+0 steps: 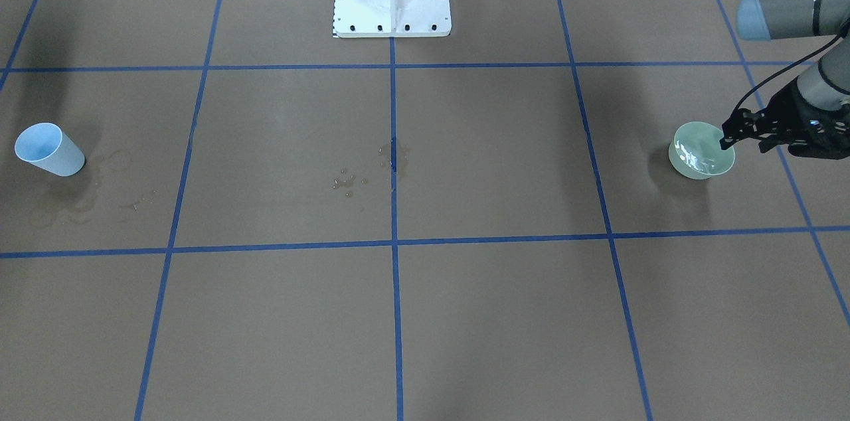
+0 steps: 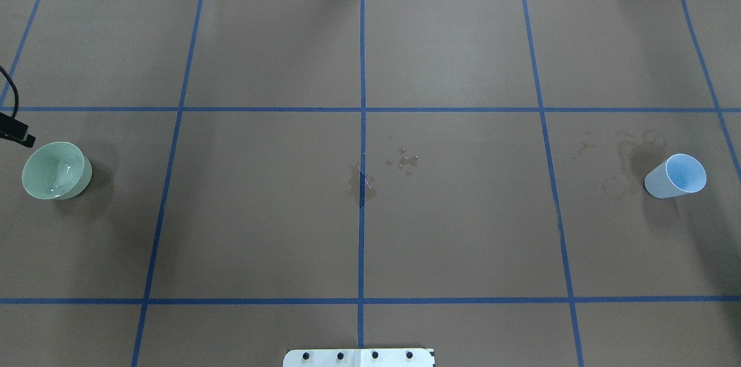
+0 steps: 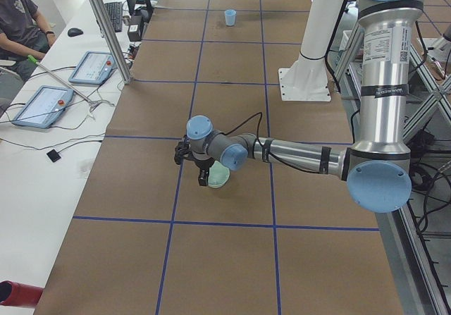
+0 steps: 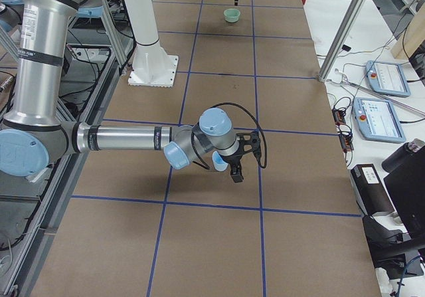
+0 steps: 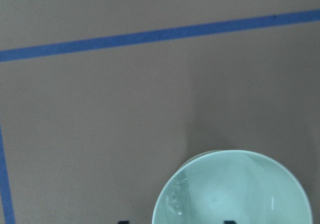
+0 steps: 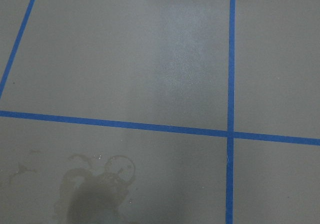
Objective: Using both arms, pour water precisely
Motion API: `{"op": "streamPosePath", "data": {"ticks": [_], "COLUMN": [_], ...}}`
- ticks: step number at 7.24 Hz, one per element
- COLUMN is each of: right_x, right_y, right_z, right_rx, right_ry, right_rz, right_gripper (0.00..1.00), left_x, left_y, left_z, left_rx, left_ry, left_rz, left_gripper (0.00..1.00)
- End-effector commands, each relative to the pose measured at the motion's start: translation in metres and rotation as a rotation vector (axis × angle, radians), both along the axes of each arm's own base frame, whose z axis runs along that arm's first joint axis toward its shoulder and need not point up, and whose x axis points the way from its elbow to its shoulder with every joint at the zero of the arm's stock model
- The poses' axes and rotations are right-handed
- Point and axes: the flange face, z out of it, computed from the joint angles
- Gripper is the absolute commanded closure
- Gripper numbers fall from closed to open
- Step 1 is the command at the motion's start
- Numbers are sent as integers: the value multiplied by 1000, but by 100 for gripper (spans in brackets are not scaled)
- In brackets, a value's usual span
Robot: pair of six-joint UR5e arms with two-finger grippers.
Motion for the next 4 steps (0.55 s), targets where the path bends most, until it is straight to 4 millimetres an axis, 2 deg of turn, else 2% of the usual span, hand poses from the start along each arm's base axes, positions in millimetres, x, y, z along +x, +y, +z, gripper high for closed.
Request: {"op": "streamPosePath", "data": {"ticks": [1,2,4], "right_x": [-4,-3,15], "right_y": [-20,-36,-68], "right_z": [-8,-12,-28], "right_rx": [-45,-47,-38], "right_ry": [-1,27,114], "right_rz": [-15,-53,-187], "right_gripper": [0,0,0], "left_x": [-54,-89,-170], "left_y": [-8,-12,-29], "left_z": [-12,-4,7], "left_rx": [44,77,93], "left_ry": [85,55,1], "left_rz": [-20,-1,13], "left_gripper": [0,0,0]}}
